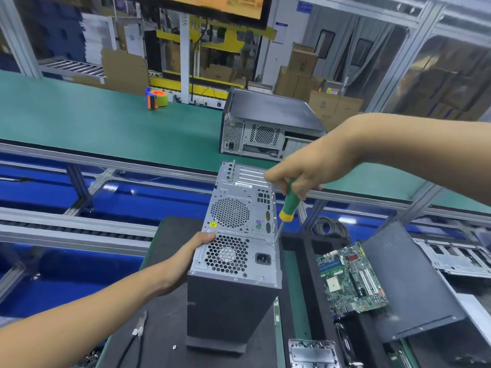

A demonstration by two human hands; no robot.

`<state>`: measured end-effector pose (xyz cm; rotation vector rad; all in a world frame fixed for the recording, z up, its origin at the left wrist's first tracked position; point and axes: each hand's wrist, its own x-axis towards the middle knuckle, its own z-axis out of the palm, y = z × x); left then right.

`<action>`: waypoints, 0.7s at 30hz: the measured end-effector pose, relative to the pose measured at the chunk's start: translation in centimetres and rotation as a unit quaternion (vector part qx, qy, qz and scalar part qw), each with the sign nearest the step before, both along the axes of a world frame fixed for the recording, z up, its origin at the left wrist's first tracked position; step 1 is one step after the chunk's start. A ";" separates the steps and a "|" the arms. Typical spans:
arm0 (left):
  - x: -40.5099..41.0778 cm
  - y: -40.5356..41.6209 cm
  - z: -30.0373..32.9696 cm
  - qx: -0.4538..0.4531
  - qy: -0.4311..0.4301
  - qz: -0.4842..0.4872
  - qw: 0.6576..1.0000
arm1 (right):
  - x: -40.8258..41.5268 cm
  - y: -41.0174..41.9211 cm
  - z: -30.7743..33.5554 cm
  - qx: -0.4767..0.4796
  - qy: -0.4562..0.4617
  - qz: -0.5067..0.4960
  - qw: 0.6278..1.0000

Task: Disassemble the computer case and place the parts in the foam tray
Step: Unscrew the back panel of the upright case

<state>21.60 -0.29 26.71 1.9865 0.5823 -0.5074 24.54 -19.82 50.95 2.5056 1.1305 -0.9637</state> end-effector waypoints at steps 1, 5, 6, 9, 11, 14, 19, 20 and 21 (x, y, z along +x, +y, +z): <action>0.1 0.0 -0.2 0.006 0.009 -0.009 1.000 | -0.2 -0.2 0.0 0.001 -0.005 0.020 1.000; 0.1 -0.4 -0.1 0.033 0.012 0.003 0.999 | -0.9 -0.8 -0.7 0.136 0.025 0.013 0.990; -0.1 -0.4 0.2 0.040 0.012 0.009 0.999 | -1.0 -0.9 -1.0 0.157 0.041 -0.004 0.987; 0.1 -0.4 0.5 0.053 0.004 0.019 0.998 | -1.2 -0.2 -1.9 0.167 0.058 -0.018 0.984; 0.1 -0.5 0.3 0.071 -0.004 0.014 0.997 | -1.4 0.2 -2.2 0.195 0.043 -0.023 0.980; -0.4 -0.1 0.0 0.053 -0.037 0.031 0.997 | -1.1 0.1 -2.0 0.192 -0.048 0.009 0.980; -0.1 -0.3 -0.3 0.089 -0.029 -0.003 0.996 | 0.2 -0.5 -1.1 0.133 -0.102 -0.032 0.985; 0.1 -0.4 0.0 0.102 -0.021 -0.009 0.994 | 0.2 -0.5 -1.1 0.141 -0.057 -0.052 0.987; 0.1 -0.5 0.3 0.116 -0.018 -0.017 0.993 | 0.1 -0.4 -0.9 0.150 -0.021 -0.055 0.987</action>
